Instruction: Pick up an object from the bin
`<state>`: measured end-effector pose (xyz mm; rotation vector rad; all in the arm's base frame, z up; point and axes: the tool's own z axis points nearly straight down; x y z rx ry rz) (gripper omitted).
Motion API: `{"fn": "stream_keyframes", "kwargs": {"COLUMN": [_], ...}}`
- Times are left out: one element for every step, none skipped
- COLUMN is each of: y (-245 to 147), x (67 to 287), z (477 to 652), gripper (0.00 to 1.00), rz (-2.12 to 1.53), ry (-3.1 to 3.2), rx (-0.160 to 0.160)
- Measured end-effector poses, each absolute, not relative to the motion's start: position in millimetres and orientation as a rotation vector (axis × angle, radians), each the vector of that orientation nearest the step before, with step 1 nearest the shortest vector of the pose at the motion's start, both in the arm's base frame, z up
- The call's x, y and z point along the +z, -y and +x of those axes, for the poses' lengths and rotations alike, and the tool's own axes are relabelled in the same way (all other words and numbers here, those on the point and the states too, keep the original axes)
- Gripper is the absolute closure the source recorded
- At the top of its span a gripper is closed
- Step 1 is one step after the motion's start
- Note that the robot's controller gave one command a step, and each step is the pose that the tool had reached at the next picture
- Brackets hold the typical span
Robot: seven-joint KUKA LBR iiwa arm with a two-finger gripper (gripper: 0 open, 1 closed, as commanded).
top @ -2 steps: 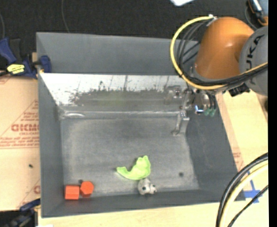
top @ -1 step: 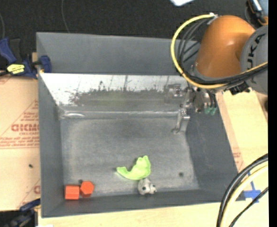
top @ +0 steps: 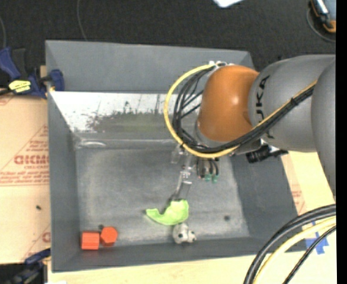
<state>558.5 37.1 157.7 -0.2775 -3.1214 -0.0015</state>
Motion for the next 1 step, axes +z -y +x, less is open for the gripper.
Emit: {"fn": "stream_keyframes", "kwargs": {"y": [-33.5], "x": [160.4], "z": [544.2], "gripper": [0.0], "rz": [0.471], "ry": [3.11], "rx": [0.005]}}
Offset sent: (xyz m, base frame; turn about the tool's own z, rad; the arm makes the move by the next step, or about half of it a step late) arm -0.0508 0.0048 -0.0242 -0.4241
